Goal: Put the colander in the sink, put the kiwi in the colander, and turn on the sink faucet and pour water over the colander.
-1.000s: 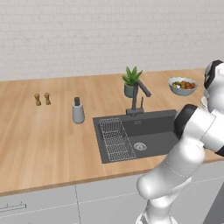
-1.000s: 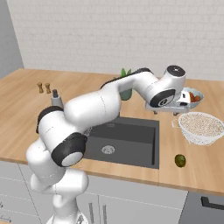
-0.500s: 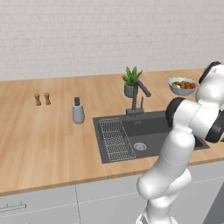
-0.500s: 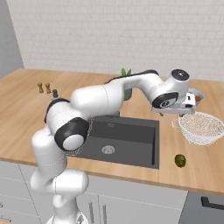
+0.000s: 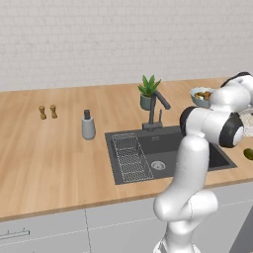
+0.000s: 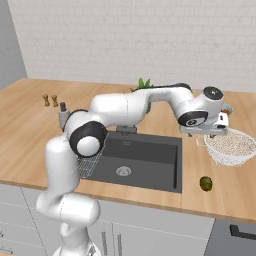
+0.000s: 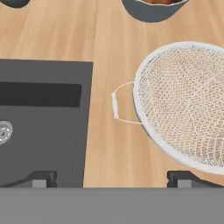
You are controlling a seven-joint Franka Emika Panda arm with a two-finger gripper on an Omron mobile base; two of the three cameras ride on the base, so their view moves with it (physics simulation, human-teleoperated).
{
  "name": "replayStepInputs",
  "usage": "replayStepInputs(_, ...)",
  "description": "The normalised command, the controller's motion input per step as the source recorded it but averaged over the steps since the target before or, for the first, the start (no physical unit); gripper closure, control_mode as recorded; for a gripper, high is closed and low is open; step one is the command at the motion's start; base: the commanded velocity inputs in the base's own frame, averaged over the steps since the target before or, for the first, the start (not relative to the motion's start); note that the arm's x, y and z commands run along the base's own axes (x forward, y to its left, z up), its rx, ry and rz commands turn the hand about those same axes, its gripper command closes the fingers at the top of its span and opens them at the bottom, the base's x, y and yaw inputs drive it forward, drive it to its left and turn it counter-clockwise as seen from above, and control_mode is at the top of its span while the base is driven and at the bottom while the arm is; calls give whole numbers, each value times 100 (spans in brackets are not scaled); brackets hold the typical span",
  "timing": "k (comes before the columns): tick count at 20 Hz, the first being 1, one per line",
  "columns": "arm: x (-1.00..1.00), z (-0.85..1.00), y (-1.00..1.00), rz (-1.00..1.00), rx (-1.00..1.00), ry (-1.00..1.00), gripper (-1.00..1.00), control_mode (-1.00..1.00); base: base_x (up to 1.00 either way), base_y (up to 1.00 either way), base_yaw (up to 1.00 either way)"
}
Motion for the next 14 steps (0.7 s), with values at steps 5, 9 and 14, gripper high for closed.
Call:
replayStepInputs(5, 11, -25, -8, 0, 0, 0, -100, -100, 0, 0, 0)
replayStepInputs(9, 9, -28, -8, 0, 0, 0, -100, -100, 0, 0, 0)
replayStepInputs(14, 6, -21, 0, 0, 0, 0, -100, -100, 0, 0, 0)
